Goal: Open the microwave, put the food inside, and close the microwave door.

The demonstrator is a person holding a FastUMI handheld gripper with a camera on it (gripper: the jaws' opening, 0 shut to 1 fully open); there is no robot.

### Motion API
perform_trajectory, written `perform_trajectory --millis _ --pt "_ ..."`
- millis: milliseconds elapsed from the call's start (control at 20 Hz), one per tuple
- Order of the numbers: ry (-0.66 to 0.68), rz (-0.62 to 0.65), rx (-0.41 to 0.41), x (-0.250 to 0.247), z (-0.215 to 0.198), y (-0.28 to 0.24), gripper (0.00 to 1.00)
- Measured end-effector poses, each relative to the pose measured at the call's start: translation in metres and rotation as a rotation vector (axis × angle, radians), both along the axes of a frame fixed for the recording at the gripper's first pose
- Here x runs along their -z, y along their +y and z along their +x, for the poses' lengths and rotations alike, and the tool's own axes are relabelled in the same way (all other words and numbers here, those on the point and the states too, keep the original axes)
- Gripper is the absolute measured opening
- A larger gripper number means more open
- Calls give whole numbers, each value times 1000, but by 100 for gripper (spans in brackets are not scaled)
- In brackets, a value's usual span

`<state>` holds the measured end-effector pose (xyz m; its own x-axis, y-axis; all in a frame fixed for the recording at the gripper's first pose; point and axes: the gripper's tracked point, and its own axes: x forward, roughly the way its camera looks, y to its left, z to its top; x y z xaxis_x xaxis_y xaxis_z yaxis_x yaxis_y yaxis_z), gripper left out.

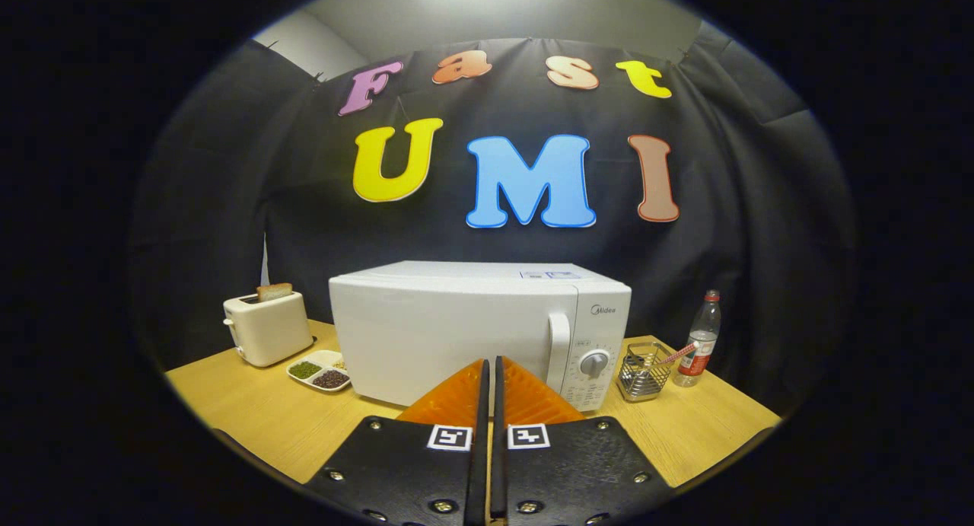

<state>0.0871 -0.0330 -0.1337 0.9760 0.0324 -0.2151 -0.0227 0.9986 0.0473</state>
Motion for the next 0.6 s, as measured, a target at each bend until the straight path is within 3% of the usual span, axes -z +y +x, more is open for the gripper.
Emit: perform_trajectory --millis 350,600 --pt "-40 22 -138 -52 -78 55 3" --pt "-106 45 -138 -79 -113 56 3"
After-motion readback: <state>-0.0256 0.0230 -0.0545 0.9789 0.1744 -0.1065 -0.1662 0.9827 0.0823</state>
